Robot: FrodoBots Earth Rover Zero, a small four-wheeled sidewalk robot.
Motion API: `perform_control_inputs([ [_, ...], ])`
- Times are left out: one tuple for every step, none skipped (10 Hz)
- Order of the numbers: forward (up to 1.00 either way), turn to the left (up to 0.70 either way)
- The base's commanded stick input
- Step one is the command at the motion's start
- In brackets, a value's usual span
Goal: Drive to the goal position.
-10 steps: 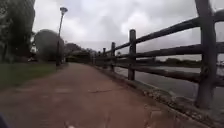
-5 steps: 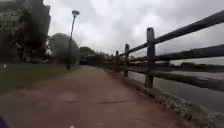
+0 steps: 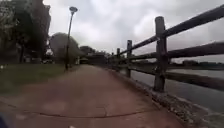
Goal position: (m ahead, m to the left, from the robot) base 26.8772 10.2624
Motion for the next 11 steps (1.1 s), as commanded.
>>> perform_control_inputs([
  [0.85,0.00],
  [0.85,0.06],
  [0.85,0.09],
  [0.85,0.20],
  [0.85,0.32],
  [0.85,0.34],
  [0.85,0.34],
  [0.85,0.34],
  [0.85,0.29],
  [0.85,0.16],
  [0.85,0.11],
])
